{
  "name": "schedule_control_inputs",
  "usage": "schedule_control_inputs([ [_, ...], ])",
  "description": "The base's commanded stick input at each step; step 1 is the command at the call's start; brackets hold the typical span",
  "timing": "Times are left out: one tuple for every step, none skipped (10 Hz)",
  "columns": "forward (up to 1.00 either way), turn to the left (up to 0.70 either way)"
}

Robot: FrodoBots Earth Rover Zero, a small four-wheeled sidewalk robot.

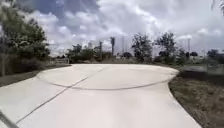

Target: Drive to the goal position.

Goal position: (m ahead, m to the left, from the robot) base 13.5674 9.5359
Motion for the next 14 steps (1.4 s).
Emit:
schedule_control_inputs([
  [0.85,-0.16],
  [0.85,0.00],
  [0.85,0.00],
  [0.85,0.00],
  [0.85,0.00],
  [0.85,0.00],
  [0.85,0.00],
  [0.85,0.00],
  [0.85,0.00],
  [0.85,0.00],
  [0.85,0.00],
  [0.85,0.00],
  [0.85,0.00],
  [0.85,0.00],
])
